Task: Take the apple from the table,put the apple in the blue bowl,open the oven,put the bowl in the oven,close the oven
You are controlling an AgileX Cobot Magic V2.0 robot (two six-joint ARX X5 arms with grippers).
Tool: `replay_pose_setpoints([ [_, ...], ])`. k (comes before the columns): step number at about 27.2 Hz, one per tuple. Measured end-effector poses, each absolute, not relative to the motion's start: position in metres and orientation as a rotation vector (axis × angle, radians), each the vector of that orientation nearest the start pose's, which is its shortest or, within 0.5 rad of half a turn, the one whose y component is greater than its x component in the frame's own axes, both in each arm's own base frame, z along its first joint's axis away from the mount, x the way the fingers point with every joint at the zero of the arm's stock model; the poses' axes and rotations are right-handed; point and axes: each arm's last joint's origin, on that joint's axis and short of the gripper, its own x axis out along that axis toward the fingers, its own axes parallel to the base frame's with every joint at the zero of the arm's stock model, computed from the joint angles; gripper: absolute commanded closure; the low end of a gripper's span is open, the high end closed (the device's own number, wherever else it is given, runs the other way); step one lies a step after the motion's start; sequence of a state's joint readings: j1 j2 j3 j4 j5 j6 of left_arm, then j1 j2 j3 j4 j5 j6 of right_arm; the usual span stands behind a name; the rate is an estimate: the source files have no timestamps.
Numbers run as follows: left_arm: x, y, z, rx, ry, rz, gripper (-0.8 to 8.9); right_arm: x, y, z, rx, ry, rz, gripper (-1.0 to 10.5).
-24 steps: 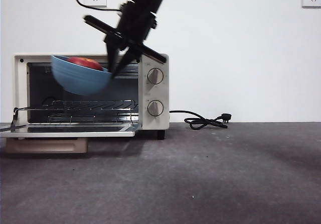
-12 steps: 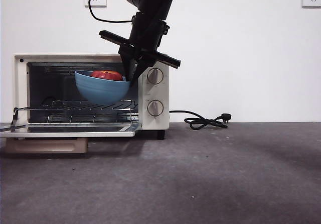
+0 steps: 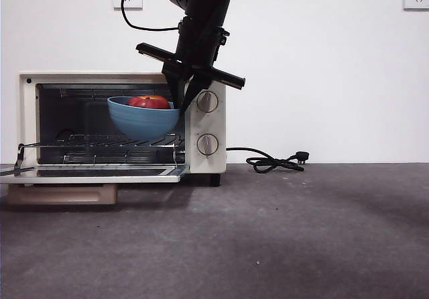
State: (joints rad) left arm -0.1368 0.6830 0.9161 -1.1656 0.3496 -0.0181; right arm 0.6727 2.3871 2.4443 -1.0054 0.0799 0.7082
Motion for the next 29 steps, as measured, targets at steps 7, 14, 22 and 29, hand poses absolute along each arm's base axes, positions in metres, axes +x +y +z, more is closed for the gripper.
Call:
replay_pose_setpoints([
  [7,0.0941,-0.0230,0.3088,-0.116,0.940,-0.442,8.19,0.4004,0.3157,0.2797,0.289,1.025,0.200,9.4],
  [14,0.0940,-0.0230,0.3088,-0.117,0.940,-0.442,8.19,0.4016,0.3167,0.2809,0.299,1.009,0.209,7.5],
  [22,0.0940,-0.0230,0.3088,-0.114,0.940,-0.444,8.19,0.4025,0.3172,0.2822,0.305,0.993,0.210,7.5],
  [29,0.0928,-0.0228,0.3079,-0.111,0.955,-0.445,8.19,0.4018,0.3154,0.2811,0.258,0.988,0.189,7.5],
])
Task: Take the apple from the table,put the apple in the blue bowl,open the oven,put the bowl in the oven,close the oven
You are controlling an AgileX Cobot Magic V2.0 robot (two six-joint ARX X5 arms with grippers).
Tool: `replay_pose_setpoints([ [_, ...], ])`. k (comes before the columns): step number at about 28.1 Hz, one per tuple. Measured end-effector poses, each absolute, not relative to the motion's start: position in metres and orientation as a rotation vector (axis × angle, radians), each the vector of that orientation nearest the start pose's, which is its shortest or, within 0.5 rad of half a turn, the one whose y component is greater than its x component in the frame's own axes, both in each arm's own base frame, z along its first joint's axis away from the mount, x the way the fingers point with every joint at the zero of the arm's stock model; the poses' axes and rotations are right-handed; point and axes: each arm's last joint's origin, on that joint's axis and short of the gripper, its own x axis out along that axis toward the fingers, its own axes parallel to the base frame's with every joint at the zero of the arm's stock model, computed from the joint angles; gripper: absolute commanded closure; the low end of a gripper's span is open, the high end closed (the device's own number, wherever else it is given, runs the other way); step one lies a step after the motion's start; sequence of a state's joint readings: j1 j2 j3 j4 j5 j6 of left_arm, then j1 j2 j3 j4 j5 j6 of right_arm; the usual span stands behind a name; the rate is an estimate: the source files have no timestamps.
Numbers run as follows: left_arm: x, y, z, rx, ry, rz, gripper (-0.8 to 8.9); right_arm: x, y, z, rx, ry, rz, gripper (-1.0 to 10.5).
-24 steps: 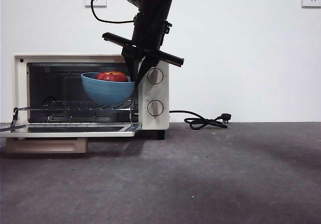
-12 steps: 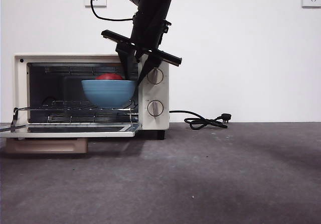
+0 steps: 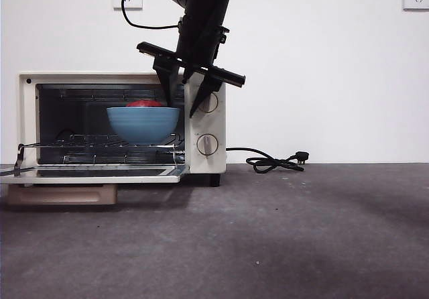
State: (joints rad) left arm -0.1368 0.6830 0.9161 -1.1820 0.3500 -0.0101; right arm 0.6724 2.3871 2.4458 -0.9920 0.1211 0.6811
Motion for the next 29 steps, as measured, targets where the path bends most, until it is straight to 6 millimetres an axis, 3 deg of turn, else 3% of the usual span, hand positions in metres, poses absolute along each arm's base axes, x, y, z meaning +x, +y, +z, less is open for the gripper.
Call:
replay_pose_setpoints([
  [10,0.096,-0.022,0.308,-0.063,0.933,-0.401,8.19,0.391,0.310,0.292,0.072,0.980,0.191,7.7],
  [13,0.103,-0.022,0.308,-0.047,0.922,-0.385,8.21,0.379,0.305,0.310,-0.016,0.964,0.220,8.0],
  [17,0.119,-0.021,0.306,-0.057,0.932,-0.372,8.21,0.359,0.293,0.352,-0.109,0.868,0.274,8.0],
  [23,0.149,-0.022,0.296,-0.118,0.976,-0.421,8.21,0.336,0.273,0.413,-0.054,0.718,0.454,8.0],
  [27,0.167,-0.018,0.288,-0.142,0.996,-0.391,8.22,0.313,0.251,0.432,-0.143,0.757,0.437,8.0],
  [29,0.180,-0.011,0.281,-0.168,1.020,-0.355,8.22,0.300,0.237,0.441,-0.217,0.771,0.405,8.8],
])
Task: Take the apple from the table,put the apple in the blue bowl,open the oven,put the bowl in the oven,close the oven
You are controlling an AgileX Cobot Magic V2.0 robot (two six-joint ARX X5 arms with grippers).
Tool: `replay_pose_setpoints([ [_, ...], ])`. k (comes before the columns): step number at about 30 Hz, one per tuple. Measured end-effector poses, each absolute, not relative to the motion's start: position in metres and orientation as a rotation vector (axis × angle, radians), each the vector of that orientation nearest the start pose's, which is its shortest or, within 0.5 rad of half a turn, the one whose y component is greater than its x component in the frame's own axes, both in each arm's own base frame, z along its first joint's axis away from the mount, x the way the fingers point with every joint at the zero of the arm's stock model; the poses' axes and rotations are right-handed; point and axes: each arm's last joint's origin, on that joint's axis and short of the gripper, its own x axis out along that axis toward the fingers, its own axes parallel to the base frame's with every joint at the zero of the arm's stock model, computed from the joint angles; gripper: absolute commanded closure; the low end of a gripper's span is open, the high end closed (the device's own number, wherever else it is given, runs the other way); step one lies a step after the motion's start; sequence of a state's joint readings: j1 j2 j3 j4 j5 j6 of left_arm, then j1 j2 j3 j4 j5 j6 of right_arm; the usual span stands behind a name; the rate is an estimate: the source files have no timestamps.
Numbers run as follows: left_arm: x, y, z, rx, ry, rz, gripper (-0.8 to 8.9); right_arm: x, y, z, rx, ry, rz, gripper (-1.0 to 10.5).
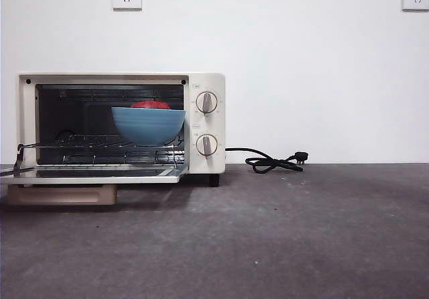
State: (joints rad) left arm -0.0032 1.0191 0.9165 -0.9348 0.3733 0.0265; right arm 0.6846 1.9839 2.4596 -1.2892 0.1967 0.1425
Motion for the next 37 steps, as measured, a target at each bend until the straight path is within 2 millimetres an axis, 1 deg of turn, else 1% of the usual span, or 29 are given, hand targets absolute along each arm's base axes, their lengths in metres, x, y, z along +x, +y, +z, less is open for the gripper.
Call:
replay_pose_setpoints([
  [2,0.190,-0.003,0.275,-0.203,1.042,-0.327,8.22,0.288,0.226,0.452,-0.259,0.763,0.387,9.2],
  [5,0.204,0.014,0.265,-0.291,1.046,-0.304,8.22,0.269,0.211,0.473,-0.275,0.705,0.402,9.3],
  [6,0.207,0.020,0.263,-0.325,1.041,-0.300,8.22,0.263,0.205,0.480,-0.278,0.685,0.409,9.6],
  [9,0.214,0.038,0.256,-0.411,1.028,-0.270,8.22,0.249,0.194,0.493,-0.290,0.643,0.423,9.5],
  [12,0.217,0.049,0.249,-0.455,1.052,-0.226,8.22,0.240,0.186,0.500,-0.303,0.620,0.432,9.5],
  [16,0.222,0.052,0.237,-0.489,1.117,-0.218,8.22,0.231,0.179,0.497,-0.332,0.638,0.442,9.5],
  [21,0.228,0.055,0.226,-0.514,1.166,-0.209,8.22,0.218,0.169,0.483,-0.349,0.654,0.444,9.5],
  [24,0.229,0.059,0.221,-0.497,1.211,-0.151,8.22,0.209,0.159,0.470,-0.333,0.627,0.452,9.5],
  [26,0.230,0.062,0.217,-0.478,1.236,-0.107,8.22,0.203,0.151,0.457,-0.317,0.622,0.464,9.5],
  [28,0.233,0.066,0.211,-0.490,1.248,-0.093,8.22,0.197,0.141,0.439,-0.295,0.624,0.482,9.5],
  [34,0.245,0.080,0.189,-0.593,1.255,-0.099,8.22,0.182,0.119,0.385,-0.246,0.672,0.515,9.5],
  [36,0.250,0.086,0.180,-0.625,1.260,-0.079,8.22,0.172,0.112,0.373,-0.229,0.694,0.522,9.5],
  [37,0.252,0.089,0.175,-0.650,1.262,-0.072,8.22,0.166,0.109,0.372,-0.215,0.688,0.523,9.5],
])
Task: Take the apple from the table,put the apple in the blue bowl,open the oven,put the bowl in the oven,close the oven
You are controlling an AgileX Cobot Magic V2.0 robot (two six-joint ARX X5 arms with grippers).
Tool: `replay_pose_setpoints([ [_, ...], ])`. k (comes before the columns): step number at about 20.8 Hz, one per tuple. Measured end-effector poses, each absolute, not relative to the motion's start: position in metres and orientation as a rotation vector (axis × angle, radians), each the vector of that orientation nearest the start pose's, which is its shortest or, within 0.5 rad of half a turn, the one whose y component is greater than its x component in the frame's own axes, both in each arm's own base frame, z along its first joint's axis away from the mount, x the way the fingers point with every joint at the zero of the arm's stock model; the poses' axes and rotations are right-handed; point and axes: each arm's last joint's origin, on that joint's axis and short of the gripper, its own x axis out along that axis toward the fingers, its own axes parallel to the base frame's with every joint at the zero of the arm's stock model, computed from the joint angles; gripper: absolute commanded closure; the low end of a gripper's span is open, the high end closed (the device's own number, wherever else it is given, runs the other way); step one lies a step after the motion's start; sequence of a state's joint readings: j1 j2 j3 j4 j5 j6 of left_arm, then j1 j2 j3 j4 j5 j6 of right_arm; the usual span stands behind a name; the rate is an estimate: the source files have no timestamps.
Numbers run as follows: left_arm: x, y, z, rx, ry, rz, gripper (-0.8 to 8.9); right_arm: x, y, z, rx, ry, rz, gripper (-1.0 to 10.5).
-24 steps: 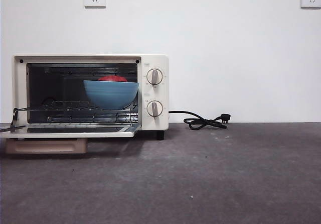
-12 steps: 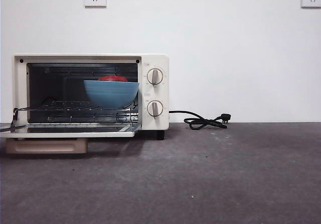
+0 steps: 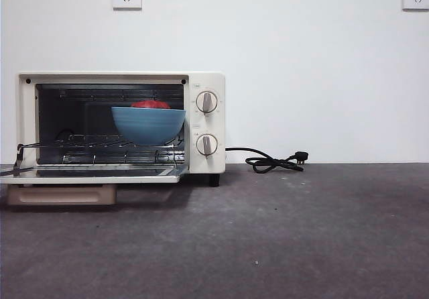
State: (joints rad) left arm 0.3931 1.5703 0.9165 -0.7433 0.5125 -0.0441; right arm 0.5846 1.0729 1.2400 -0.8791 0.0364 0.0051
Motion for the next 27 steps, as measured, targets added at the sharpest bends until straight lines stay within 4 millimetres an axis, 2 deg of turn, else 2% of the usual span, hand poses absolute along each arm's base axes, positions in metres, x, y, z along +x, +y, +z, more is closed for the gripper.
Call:
replay_pose_setpoints([
  [5,0.262,0.108,0.157,-0.820,1.186,-0.076,8.22,0.142,0.092,0.385,-0.136,0.607,0.508,9.5],
  [11,0.269,0.116,0.150,-0.918,1.120,-0.082,8.22,0.130,0.083,0.392,-0.096,0.558,0.465,9.5],
  [15,0.274,0.116,0.137,-0.980,1.130,-0.122,8.22,0.129,0.082,0.393,-0.098,0.555,0.447,9.5],
  [27,0.282,0.118,0.142,-1.076,1.028,-0.229,8.21,0.129,0.082,0.392,-0.088,0.564,0.434,9.5],
])
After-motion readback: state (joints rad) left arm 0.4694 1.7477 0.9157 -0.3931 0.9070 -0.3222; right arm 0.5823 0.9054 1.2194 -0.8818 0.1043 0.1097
